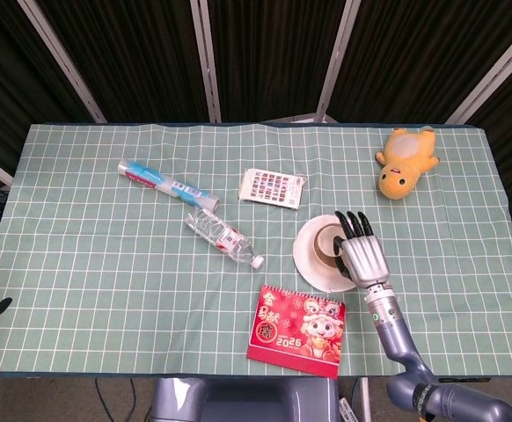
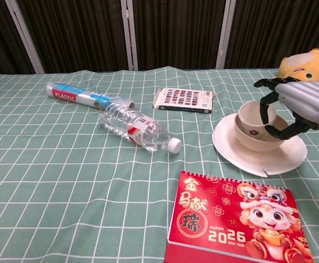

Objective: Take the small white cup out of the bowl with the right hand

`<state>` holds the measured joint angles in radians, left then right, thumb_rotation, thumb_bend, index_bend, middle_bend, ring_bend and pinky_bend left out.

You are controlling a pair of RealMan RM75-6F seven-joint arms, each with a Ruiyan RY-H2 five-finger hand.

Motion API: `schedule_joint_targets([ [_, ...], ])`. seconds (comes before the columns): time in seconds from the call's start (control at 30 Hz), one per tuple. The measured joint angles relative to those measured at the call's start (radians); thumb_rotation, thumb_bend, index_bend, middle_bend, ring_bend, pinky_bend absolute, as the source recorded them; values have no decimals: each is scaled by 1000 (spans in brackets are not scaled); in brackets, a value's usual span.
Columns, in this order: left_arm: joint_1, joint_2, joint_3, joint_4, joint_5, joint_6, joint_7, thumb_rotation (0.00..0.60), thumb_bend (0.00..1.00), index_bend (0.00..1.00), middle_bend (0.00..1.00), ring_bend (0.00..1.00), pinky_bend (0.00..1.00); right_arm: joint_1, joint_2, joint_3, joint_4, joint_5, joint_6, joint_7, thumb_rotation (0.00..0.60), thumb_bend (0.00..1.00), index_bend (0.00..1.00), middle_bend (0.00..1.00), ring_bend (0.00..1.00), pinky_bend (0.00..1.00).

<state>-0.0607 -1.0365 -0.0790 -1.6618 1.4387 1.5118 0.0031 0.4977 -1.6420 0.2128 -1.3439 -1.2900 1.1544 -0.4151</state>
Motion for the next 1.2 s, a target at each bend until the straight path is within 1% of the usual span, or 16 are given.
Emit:
schedule_joint_targets([
  [0.13,1,0,-1,2,1,3,-6,600,0,0,0,0,0,5,-12,-2,15,8,-2,8,600,468,605,62,0,0],
  [0.37,1,0,-1,5,0,2,-8,600,0,0,0,0,0,9,-17,-8,21,5,8,13,600,479,613,63,0,0],
  [0.47,1,0,-2,5,0,4,-8,600,0,0,0,0,0,11,-6,-2,2,-5,24,11,600,482,617,64,0,0],
  [0.57,1,0,-2,4,-1,4,-7,600,0,0,0,0,0,10,26,9,-51,-19,54,0,600,482,624,65,0,0],
  [0.67,1,1,-2,2,-1,6,-5,600,0,0,0,0,0,2,76,20,-133,-24,82,-17,600,484,625,65,0,0],
  [0.8,3,1,-2,-1,3,12,-2,600,0,0,0,0,0,-26,169,33,-232,-17,128,-41,600,484,625,65,0,0],
  [0.87,3,1,-2,-3,5,13,2,600,0,0,0,0,0,-43,204,37,-252,-7,144,-42,600,482,625,65,0,0],
  [1.0,3,1,-3,-11,10,19,12,600,0,0,0,0,0,-69,238,41,-243,36,147,-3,600,482,625,65,0,0],
  [1.2,4,-1,-1,-18,11,21,30,600,0,0,0,0,0,-81,239,41,-153,119,103,36,600,482,625,65,0,0],
])
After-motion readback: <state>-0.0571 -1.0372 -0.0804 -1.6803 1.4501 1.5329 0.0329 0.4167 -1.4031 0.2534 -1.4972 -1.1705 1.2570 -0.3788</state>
